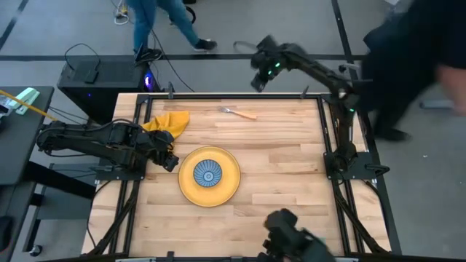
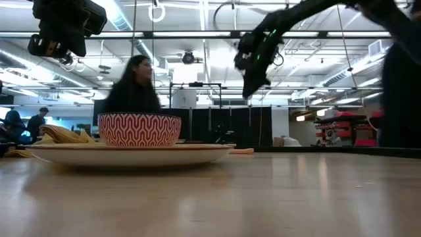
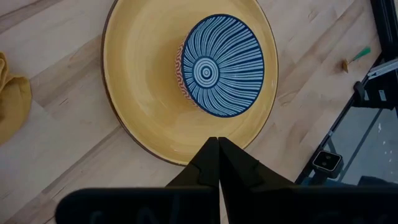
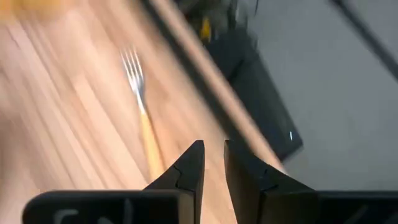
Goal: Set table place
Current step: Put the orange fork to the right side of the yellow plate
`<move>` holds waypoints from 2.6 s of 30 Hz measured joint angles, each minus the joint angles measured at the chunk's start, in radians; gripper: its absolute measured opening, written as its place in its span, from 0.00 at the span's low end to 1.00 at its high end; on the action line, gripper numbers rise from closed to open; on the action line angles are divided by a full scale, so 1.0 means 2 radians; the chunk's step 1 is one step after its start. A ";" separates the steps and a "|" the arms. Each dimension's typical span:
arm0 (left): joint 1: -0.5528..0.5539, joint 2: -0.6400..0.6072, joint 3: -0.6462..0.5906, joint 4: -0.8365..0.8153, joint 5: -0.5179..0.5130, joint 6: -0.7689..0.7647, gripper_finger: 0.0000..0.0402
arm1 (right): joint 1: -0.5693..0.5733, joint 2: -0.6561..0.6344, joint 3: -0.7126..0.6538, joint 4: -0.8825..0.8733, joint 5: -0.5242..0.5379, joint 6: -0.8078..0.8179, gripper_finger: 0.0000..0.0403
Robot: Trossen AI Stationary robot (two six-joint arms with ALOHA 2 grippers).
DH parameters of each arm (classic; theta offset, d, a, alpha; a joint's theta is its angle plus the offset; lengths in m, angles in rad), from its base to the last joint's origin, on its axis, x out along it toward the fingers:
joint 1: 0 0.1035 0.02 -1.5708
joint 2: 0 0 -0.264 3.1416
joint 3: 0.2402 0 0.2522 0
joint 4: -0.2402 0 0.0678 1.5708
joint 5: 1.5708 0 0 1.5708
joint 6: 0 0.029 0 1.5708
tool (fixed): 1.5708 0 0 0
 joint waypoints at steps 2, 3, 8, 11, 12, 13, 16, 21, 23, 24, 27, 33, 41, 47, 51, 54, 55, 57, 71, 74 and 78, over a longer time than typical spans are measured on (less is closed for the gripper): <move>0.000 0.000 0.000 0.000 0.000 0.000 0.02 | 0.010 0.029 0.000 -0.015 0.006 -0.020 0.17; 0.000 0.000 0.000 0.000 0.000 0.000 0.02 | 0.015 0.043 0.000 -0.017 0.007 -0.027 0.17; 0.000 0.000 0.000 0.000 0.000 0.000 0.02 | 0.047 0.091 0.000 -0.020 0.008 -0.064 0.18; 0.000 0.000 0.000 0.000 0.000 0.000 0.02 | 0.072 0.105 0.000 -0.019 0.008 -0.104 0.20; 0.000 0.000 0.000 0.000 0.000 0.000 0.02 | 0.081 0.107 0.000 -0.017 0.013 -0.120 0.21; 0.000 0.000 0.000 0.000 0.000 0.000 0.02 | 0.090 0.108 0.000 -0.014 0.019 -0.134 0.23; 0.000 0.000 0.000 0.000 0.000 0.000 0.02 | 0.116 0.109 0.000 0.012 0.053 -0.156 0.27; 0.000 0.000 0.000 0.000 0.000 0.000 0.02 | 0.134 0.110 0.000 0.056 0.073 -0.134 0.32; 0.000 0.000 0.000 0.000 0.000 0.000 0.02 | 0.130 0.110 0.000 0.053 0.064 -0.110 0.32; 0.000 0.000 0.000 0.000 0.000 0.000 0.02 | 0.125 0.112 0.000 0.049 0.056 -0.095 0.32; 0.000 0.000 0.000 0.000 0.000 0.000 0.02 | 0.106 0.117 0.000 0.010 0.019 -0.053 0.31; 0.000 0.000 0.000 0.000 0.000 0.000 0.02 | 0.084 0.129 0.000 -0.028 -0.002 -0.037 0.27; 0.000 0.000 0.000 0.001 0.000 0.000 0.02 | 0.085 0.142 -0.001 -0.014 0.001 -0.037 0.26; 0.000 0.000 0.000 0.004 0.000 0.000 0.02 | 0.089 0.153 0.000 -0.022 0.002 -0.045 0.26; 0.000 0.000 0.000 0.005 0.000 0.000 0.02 | 0.092 0.157 0.000 -0.020 0.007 -0.047 0.25; 0.000 0.000 0.000 0.007 0.000 0.000 0.02 | 0.092 0.161 0.000 -0.017 0.017 -0.050 0.26; 0.000 0.000 0.000 0.006 0.000 0.000 0.02 | 0.092 0.163 0.000 -0.022 0.021 -0.049 0.25; 0.000 0.000 0.000 0.007 0.000 0.000 0.02 | 0.092 0.169 0.000 -0.026 0.036 -0.047 0.25; 0.000 0.000 0.000 0.007 0.000 0.000 0.02 | 0.091 0.181 0.000 -0.043 0.049 -0.059 0.25; 0.000 0.000 0.000 0.007 0.000 0.000 0.02 | 0.091 0.181 0.000 -0.043 0.050 -0.058 0.24; 0.000 0.000 0.000 0.007 0.000 0.000 0.02 | 0.091 0.181 0.000 -0.042 0.051 -0.039 0.20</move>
